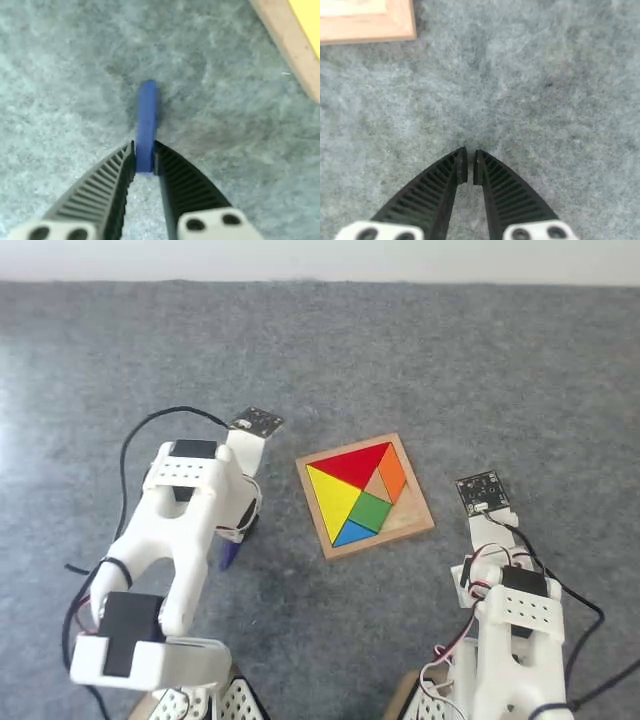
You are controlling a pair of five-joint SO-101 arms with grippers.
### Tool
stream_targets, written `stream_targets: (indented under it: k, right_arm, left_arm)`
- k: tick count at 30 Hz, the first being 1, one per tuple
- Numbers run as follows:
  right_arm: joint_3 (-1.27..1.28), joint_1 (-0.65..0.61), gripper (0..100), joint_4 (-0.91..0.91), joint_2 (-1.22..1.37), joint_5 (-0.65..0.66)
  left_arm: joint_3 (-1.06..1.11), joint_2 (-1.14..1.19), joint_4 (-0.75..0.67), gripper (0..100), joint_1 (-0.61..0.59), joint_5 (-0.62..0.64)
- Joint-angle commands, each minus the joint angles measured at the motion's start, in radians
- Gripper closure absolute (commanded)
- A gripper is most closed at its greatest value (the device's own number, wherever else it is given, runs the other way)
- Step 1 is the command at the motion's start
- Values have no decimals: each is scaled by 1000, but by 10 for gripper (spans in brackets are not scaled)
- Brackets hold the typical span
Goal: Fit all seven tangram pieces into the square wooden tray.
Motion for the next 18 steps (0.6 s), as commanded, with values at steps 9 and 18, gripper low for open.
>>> stream_targets:
  k: [9,18]
  right_arm:
    - [2,7,954,-21,-25,-11]
    - [0,7,954,-21,-25,-14]
  left_arm:
    - [-407,-6,253,988,233,130]
    - [-542,3,124,988,423,222]
